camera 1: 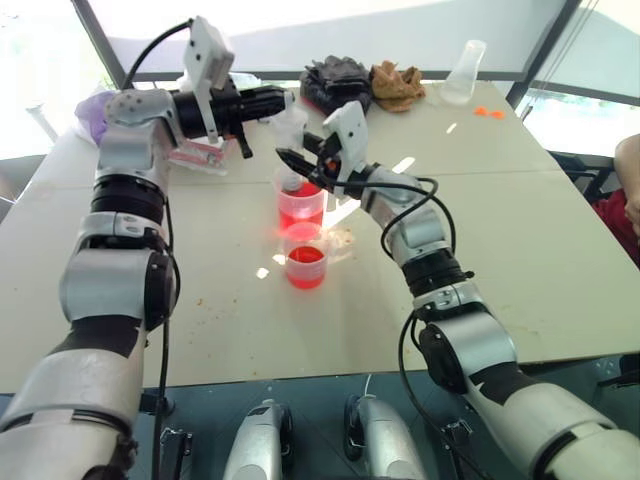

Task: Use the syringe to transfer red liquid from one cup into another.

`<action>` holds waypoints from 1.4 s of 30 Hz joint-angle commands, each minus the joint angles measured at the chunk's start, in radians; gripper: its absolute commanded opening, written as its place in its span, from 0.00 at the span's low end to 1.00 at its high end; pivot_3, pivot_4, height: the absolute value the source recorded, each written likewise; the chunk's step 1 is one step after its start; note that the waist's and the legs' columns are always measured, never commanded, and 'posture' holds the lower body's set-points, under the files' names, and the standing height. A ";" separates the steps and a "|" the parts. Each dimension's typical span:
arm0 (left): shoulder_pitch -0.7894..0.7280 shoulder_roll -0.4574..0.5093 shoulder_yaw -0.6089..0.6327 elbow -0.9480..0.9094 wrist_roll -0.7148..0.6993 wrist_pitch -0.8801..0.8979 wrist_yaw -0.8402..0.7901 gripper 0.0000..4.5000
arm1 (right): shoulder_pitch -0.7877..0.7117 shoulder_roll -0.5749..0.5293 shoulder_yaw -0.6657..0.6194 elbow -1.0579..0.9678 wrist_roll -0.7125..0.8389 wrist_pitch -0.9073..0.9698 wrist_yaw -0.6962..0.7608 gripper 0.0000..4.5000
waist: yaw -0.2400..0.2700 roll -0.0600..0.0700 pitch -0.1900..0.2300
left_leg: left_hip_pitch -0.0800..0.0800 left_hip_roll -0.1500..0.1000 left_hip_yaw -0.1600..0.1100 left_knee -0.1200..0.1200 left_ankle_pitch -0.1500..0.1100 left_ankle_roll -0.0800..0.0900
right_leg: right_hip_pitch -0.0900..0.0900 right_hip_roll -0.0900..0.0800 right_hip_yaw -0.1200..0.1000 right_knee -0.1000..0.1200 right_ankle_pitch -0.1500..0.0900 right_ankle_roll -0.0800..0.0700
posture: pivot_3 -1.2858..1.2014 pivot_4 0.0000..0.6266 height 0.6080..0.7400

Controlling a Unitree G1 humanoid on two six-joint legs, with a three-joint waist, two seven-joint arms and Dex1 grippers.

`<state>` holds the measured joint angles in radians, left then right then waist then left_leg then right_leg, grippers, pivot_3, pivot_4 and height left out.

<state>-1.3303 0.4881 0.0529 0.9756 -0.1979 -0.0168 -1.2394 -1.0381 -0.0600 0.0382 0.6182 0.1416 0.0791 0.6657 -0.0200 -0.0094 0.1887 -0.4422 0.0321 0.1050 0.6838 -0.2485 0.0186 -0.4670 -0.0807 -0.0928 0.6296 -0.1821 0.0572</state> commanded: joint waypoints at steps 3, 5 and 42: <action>-0.007 -0.027 -0.001 0.001 0.009 -0.023 0.012 0.01 | -0.009 0.026 0.019 -0.036 -0.001 -0.033 -0.003 0.32 | 0.002 0.000 0.000 | 0.000 0.000 0.000 0.000 0.000 0.000 | 0.000 0.000 0.000 0.000 0.000 0.000 | 0.52 0.24 1.00; -0.024 -0.035 0.023 0.011 -0.007 -0.018 0.038 0.01 | -0.003 0.026 0.022 -0.044 -0.003 -0.029 -0.005 0.32 | 0.002 0.000 0.000 | 0.000 0.000 0.000 0.000 0.000 0.000 | 0.000 0.000 0.000 0.000 0.000 0.000 | 0.52 0.24 1.00; -0.206 -0.042 0.132 0.125 -0.032 -0.083 0.184 0.01 | 0.134 0.082 0.066 -0.137 -0.003 0.052 -0.039 0.32 | 0.000 0.000 0.000 | 0.000 0.000 0.000 0.000 0.000 0.000 | 0.000 0.000 0.000 0.000 0.000 0.000 | 0.52 0.24 1.00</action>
<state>-1.4187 0.4229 0.1372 1.1450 -0.2049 -0.0490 -1.1165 -0.9245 -0.0387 0.0122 0.4522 0.1533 0.1463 0.5753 -0.0198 -0.0095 0.1888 -0.4420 0.0319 0.1047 0.6839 -0.2486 0.0187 -0.4669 -0.0807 -0.0928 0.6297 -0.1822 0.0574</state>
